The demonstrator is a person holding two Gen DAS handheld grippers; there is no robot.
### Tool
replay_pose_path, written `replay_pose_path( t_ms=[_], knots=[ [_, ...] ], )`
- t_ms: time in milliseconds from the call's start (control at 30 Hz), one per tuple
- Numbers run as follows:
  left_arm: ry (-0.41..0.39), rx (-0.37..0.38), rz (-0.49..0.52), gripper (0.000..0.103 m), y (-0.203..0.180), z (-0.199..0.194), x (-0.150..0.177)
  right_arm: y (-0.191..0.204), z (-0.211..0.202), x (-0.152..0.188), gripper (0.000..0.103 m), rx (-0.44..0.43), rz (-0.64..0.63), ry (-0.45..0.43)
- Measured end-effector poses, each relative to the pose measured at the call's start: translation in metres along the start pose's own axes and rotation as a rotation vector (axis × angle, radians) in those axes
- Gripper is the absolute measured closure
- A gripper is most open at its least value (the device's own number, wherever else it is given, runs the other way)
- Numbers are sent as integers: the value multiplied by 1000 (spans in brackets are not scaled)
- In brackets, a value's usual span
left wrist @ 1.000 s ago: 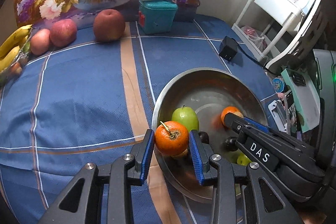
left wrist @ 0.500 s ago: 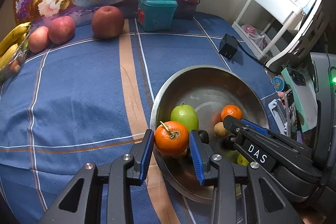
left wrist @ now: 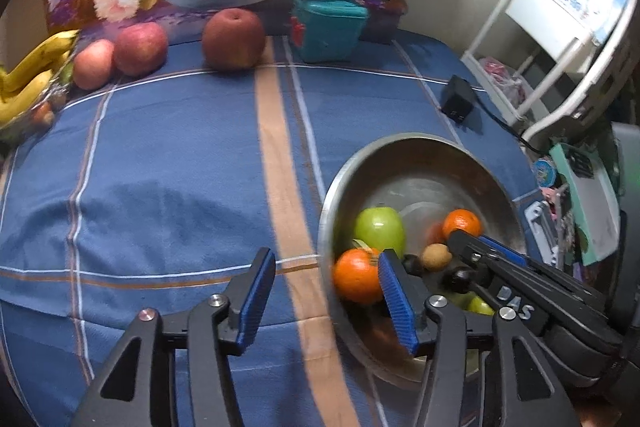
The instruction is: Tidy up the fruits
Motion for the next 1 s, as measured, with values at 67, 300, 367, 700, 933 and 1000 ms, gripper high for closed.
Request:
replay_pose_path(
  t_ms=[67, 300, 367, 700, 933, 1000],
  knots=[
    [2, -22, -19, 40, 8, 1, 0, 2, 0, 1, 76, 0, -3, 2],
    [10, -172, -75, 12, 42, 2, 4, 8, 1, 2, 76, 0, -22, 6],
    [7, -197, -92, 6, 51, 1, 6, 11, 1, 3, 76, 1, -31, 7],
    [-13, -317, -117, 0, 84, -1, 12, 27, 0, 9, 35, 15, -99, -8],
    [-45, -446, -122, 0, 98, -13, 14, 35, -1, 17, 23, 28, -138, -26],
    [-58, -463, -128, 0, 102, -17, 15, 36, -2, 19, 23, 28, -143, -38]
  ],
)
Point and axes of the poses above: each gripper's, at about its wrist camera, not at the fingertips, and z roughly the way its jaws point, y to its left, x to its underside, the point moved 2 cm from there along z, roughly the way its jaws point, and after that the axes turned 2 degrees about z, right-handed, at the moved point
